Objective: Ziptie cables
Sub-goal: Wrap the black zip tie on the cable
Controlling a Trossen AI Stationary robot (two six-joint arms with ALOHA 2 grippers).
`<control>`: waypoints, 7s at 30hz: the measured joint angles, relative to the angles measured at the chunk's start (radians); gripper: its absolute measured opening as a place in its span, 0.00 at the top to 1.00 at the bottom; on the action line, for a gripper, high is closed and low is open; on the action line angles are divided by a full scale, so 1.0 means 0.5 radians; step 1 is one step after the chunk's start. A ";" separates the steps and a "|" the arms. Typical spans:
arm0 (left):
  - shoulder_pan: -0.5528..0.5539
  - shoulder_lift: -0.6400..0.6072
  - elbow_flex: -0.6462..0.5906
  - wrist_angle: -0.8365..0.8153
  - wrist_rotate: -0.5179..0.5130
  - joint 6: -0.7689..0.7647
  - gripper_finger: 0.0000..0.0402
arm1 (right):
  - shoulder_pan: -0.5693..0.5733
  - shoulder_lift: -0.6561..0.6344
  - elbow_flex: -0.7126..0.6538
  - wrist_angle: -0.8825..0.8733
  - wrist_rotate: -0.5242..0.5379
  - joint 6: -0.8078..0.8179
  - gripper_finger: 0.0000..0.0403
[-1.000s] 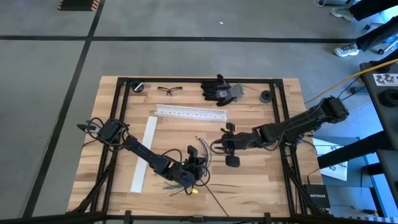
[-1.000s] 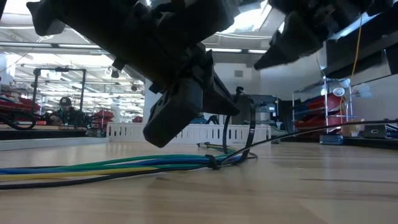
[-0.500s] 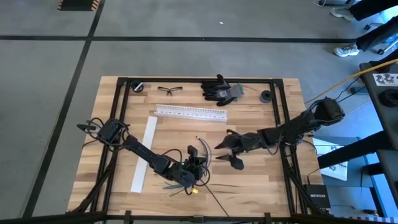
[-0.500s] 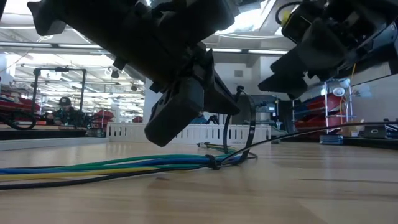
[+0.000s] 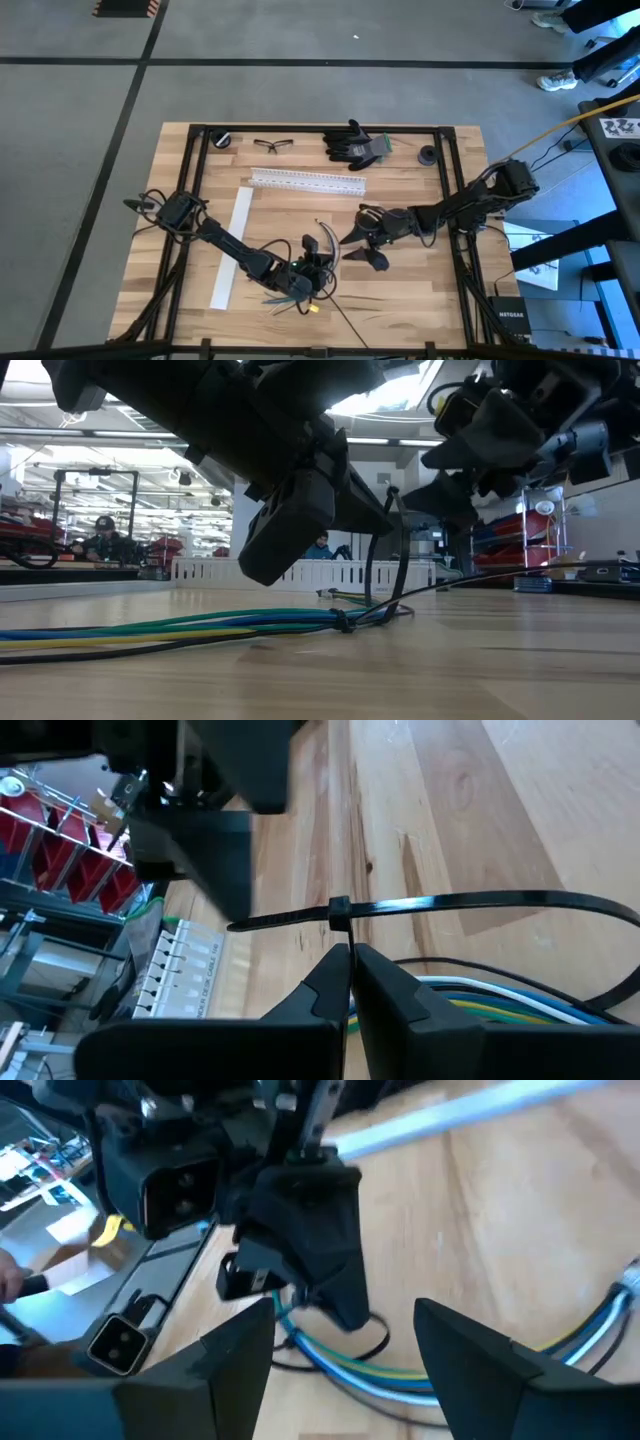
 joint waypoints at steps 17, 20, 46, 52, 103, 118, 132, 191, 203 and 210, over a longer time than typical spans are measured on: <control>0.002 0.000 -0.001 -0.007 0.000 0.000 1.00 | 0.003 0.301 0.283 0.007 -0.189 0.013 0.45; 0.002 0.000 0.000 -0.007 0.001 0.000 1.00 | 0.003 0.301 0.295 0.004 -0.206 0.014 0.50; 0.002 0.000 -0.001 -0.009 0.085 -0.013 1.00 | 0.383 0.099 0.319 -0.243 1.290 -1.252 1.00; 0.004 0.072 -0.001 0.001 0.085 0.017 1.00 | 0.387 -0.327 0.426 -0.789 1.551 -1.562 1.00; 0.002 0.096 0.007 0.012 0.076 0.011 1.00 | 0.038 0.336 0.257 -0.117 0.006 -0.394 0.64; 0.013 0.094 0.008 -0.011 0.072 0.006 1.00 | 0.058 0.335 0.289 -0.138 0.140 -0.674 1.00; -0.005 0.109 0.017 -0.205 0.018 -0.021 1.00 | -0.011 -0.413 0.289 -0.699 0.480 -1.101 1.00; 0.003 0.097 0.015 -0.147 0.068 0.022 1.00 | -0.005 -0.016 0.336 -0.664 0.262 -1.160 1.00; 0.002 0.144 0.018 -0.188 0.122 0.063 1.00 | -0.007 -0.644 0.441 -1.434 0.649 -1.353 1.00; 0.001 0.147 0.015 -0.201 0.139 0.077 1.00 | -0.008 -0.804 0.497 -1.636 0.676 -1.306 1.00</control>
